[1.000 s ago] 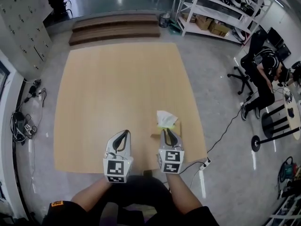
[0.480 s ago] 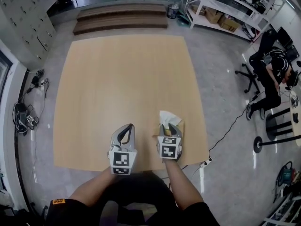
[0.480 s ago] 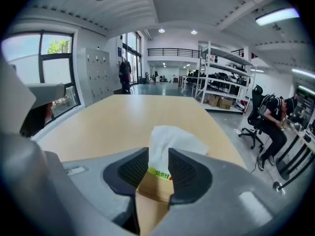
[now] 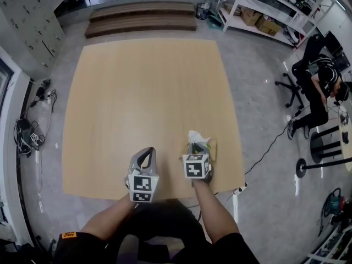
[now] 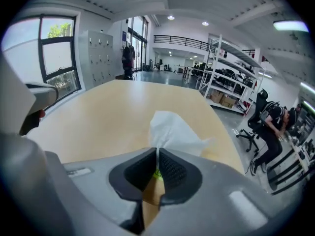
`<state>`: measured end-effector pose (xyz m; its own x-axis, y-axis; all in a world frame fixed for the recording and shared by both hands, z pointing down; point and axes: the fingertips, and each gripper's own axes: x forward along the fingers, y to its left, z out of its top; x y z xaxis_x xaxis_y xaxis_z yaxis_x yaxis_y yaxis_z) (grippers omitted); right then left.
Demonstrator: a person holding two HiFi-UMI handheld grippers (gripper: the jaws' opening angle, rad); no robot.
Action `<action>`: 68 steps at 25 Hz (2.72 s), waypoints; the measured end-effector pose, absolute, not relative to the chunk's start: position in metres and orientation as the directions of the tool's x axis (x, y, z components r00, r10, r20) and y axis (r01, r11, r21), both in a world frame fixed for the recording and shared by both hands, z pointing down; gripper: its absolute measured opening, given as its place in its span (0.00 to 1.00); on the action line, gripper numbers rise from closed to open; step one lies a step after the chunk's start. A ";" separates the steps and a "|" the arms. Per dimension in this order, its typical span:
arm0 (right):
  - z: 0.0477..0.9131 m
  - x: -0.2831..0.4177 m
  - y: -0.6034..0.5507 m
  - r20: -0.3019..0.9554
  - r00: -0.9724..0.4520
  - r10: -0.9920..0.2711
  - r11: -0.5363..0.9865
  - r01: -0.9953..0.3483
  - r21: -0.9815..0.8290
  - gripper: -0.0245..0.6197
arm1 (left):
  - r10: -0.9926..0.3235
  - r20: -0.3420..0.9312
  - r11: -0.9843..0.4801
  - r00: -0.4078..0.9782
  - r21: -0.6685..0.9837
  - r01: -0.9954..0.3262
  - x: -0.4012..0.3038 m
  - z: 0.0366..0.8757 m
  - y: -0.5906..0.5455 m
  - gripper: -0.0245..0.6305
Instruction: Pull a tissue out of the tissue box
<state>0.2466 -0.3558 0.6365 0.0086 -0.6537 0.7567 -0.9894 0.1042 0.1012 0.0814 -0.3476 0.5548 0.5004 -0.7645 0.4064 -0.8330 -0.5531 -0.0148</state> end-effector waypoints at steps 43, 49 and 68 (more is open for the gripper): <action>0.513 0.103 -0.109 0.385 -0.114 -0.916 0.138 -0.990 0.034 0.03 | -0.761 0.292 -0.571 0.579 0.121 -0.812 -0.002 0.521 -0.167 0.07; 0.507 0.108 -0.061 0.345 -0.219 -0.913 0.238 -0.971 0.014 0.03 | -0.832 0.256 -0.486 0.492 0.092 -0.869 -0.003 0.499 -0.101 0.07; 0.486 0.057 0.024 0.304 -0.299 -0.905 0.308 -0.951 -0.019 0.03 | -0.899 0.226 -0.376 0.374 0.039 -0.926 -0.077 0.482 0.002 0.07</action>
<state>0.0570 0.0238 0.4858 -0.2985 -0.9045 0.3045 -0.9513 0.3075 -0.0192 -0.0766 0.0025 0.4817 0.3744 -0.8993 0.2259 -0.9260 -0.3755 0.0394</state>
